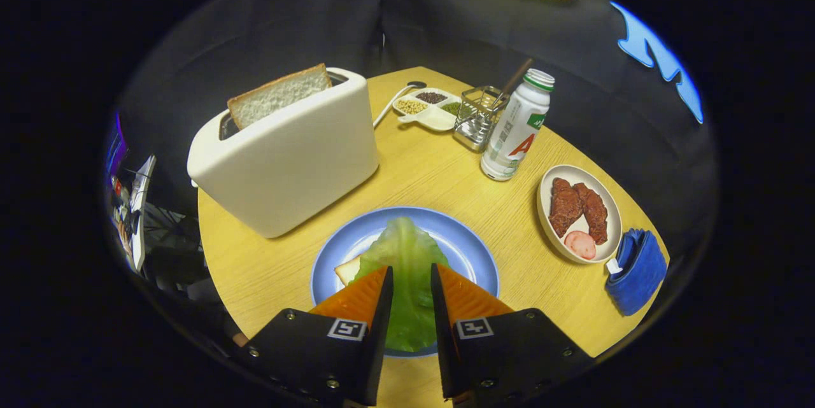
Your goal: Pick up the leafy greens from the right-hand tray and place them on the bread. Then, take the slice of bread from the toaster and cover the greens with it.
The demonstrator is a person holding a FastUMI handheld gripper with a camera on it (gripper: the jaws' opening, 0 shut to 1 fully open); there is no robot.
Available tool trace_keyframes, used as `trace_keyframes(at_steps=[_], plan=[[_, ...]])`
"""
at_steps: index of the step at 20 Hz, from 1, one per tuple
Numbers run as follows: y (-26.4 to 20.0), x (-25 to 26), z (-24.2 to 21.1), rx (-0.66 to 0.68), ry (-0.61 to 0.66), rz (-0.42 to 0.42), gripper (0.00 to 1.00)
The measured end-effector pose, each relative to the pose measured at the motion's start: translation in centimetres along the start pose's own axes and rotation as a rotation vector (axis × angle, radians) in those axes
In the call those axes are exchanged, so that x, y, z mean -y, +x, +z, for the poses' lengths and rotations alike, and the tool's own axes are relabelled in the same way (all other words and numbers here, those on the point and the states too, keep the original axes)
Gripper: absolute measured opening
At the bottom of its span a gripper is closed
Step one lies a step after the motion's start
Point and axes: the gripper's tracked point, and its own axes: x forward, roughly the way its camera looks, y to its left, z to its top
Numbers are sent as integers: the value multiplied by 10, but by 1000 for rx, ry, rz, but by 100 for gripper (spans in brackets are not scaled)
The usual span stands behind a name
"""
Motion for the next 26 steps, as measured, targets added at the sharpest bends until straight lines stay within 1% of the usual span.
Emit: trace_keyframes(at_steps=[2, 6, 10, 12, 14, 15, 19, 22, 24, 26], plan=[[-9, -6, 8, 117, 19, -71, 37], [-28, -42, 27, 358, 82, -166, 37], [-48, -86, 49, 549, 142, -186, 37], [-59, -103, 65, 639, 161, -216, 37], [-61, -122, 79, 704, 152, -249, 37], [-59, -129, 86, 730, 156, -260, 37], [-34, -161, 106, 733, 178, -236, 37], [-21, -174, 124, 736, 168, -268, 37], [-8, -183, 131, 727, 179, -271, 37], [-1, -181, 137, 718, 188, -289, 37]])
